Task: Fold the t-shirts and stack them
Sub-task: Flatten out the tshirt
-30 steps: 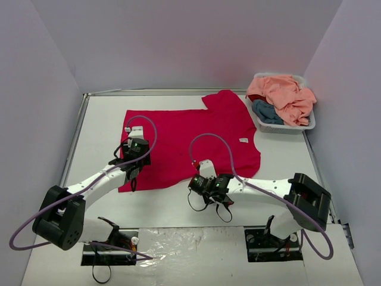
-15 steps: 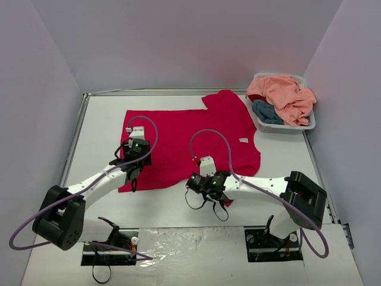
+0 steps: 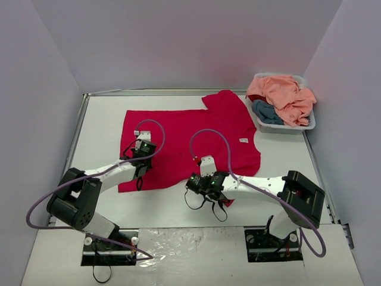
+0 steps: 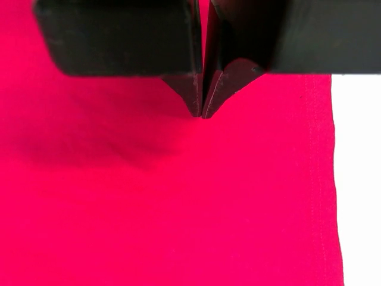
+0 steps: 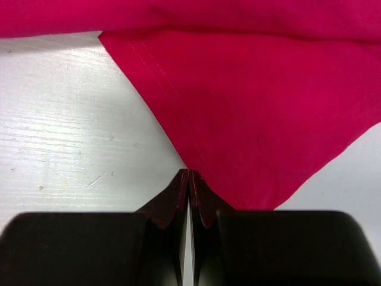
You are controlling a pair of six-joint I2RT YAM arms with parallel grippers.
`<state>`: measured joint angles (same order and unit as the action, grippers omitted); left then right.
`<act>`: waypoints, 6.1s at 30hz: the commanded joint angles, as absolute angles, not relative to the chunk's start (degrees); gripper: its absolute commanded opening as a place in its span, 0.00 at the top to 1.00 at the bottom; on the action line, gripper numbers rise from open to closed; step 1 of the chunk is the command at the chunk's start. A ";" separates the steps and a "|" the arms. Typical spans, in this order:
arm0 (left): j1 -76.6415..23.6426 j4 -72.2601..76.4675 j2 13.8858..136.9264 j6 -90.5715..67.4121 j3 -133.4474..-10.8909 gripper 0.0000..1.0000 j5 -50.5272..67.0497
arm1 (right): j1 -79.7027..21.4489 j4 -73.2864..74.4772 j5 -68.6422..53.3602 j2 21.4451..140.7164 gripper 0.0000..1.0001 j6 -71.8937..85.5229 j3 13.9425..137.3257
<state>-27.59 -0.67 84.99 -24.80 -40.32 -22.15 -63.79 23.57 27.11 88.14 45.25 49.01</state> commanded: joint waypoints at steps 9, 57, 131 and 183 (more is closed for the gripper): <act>-28.12 -7.03 90.43 -27.51 -48.07 0.98 -23.64 | -63.46 25.93 31.81 88.59 1.00 49.13 49.92; -28.12 -16.88 97.65 -29.88 -55.28 0.98 -23.20 | -65.48 24.35 26.63 89.39 1.00 60.73 38.50; -27.95 -19.25 95.10 -29.97 -55.55 0.97 -25.22 | -78.31 44.82 23.02 72.25 1.00 76.91 43.76; -15.91 -14.50 96.41 -30.85 -60.38 0.96 -13.10 | -20.39 14.15 11.26 119.70 1.00 21.98 82.79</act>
<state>-16.36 -15.11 95.64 -29.80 -57.84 -15.79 -21.28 13.41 13.39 118.08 23.64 81.56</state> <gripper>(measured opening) 0.051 0.001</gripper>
